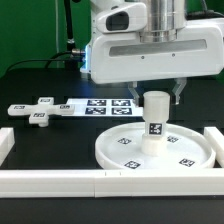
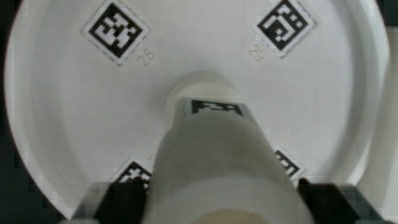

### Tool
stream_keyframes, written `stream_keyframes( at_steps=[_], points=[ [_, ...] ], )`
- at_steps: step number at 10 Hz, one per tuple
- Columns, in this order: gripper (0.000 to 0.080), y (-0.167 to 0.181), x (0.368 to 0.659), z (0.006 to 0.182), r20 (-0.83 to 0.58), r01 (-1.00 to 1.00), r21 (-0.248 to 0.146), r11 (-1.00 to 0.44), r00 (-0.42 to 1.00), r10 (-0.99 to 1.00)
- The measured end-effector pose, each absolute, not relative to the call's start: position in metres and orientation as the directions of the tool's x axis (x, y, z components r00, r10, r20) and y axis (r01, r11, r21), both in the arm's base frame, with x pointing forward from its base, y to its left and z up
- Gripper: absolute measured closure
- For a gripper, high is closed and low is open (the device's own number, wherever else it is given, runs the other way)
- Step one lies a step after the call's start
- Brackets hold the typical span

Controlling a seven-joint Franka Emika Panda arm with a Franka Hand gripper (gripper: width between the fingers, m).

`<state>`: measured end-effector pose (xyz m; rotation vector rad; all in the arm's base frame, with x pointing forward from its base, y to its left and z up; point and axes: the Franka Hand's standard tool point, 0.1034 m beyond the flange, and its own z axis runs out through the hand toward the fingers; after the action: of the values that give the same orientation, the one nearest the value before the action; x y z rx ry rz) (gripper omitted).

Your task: Assemble round table

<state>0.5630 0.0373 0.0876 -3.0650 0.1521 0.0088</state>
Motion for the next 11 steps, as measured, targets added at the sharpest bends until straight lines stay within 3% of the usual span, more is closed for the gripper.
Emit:
stream_keyframes(
  at_steps=[5,8,9,10,11],
  points=[
    [0.0393,0.0365,0.5633,0.0862,-0.017,-0.612,-0.096,-0.785,0.790,-0.613],
    [0.0393,0.0375,0.5620,0.0860,-0.047,-0.764,-0.100,-0.638,0.644,-0.764],
    [0.0334,0.0375,0.5620,0.0858,-0.047,-0.761,-0.100,-0.641,0.647,-0.761],
    [0.0334,0.0375,0.5618,0.0857,-0.044,-0.732,-0.100,-0.674,0.680,-0.732],
    [0.0215,0.0369,0.5626,0.0866,-0.036,-0.668,-0.104,-0.737,0.743,-0.669]
  ],
)
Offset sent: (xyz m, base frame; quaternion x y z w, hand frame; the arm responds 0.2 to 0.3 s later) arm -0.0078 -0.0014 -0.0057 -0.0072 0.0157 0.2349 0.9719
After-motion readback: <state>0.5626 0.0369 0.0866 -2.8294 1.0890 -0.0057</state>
